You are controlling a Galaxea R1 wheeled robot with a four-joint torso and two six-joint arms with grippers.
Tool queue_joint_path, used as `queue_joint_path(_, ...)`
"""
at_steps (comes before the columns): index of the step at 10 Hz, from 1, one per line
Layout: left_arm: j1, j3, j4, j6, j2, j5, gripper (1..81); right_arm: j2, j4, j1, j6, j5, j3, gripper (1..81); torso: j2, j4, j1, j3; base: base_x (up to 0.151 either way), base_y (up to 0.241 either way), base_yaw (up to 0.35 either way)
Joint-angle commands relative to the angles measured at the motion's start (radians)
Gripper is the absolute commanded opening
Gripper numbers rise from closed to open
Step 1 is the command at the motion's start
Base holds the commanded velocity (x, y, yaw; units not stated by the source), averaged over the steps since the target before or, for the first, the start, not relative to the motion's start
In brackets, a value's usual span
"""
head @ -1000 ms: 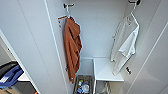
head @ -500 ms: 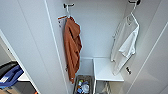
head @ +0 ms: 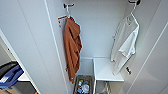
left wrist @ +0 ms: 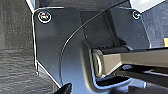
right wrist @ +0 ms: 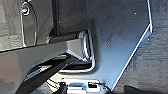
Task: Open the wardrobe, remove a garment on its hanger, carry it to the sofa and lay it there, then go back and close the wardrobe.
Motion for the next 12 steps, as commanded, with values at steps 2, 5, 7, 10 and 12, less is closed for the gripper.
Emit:
queue_joint_path(2, -0.026, 0.000, 0.013, 0.001, 0.001, 0.052, 81.1, 0.013, -0.018, 0.013, -0.004, -0.056, 0.008, 81.1, 0.000, 0.000, 0.000, 0.000, 0.000, -0.069, 0.000)
queue_joint_path(5, -0.026, 0.000, 0.013, 0.001, -0.001, 0.052, 81.1, 0.013, -0.018, 0.013, -0.006, -0.054, 0.003, 81.1, 0.000, 0.000, 0.000, 0.000, 0.000, -0.078, 0.000)
queue_joint_path(7, -0.025, 0.001, 0.013, 0.001, 0.002, 0.052, 81.1, 0.015, -0.020, 0.012, -0.006, -0.054, 0.003, 81.1, 0.000, 0.000, 0.000, 0.000, 0.000, -0.082, 0.000)
queue_joint_path(10, -0.026, 0.001, 0.013, 0.001, 0.002, 0.052, 81.1, 0.015, -0.020, 0.013, -0.006, -0.054, 0.002, 81.1, 0.000, 0.000, -0.001, 0.000, 0.000, -0.050, 0.000)
queue_joint_path(12, -0.025, 0.001, 0.013, 0.001, 0.002, 0.052, 81.1, 0.019, -0.040, 0.015, -0.008, -0.056, 0.002, 81.1, 0.000, 0.000, -0.001, 0.000, 0.000, 0.000, 0.000)
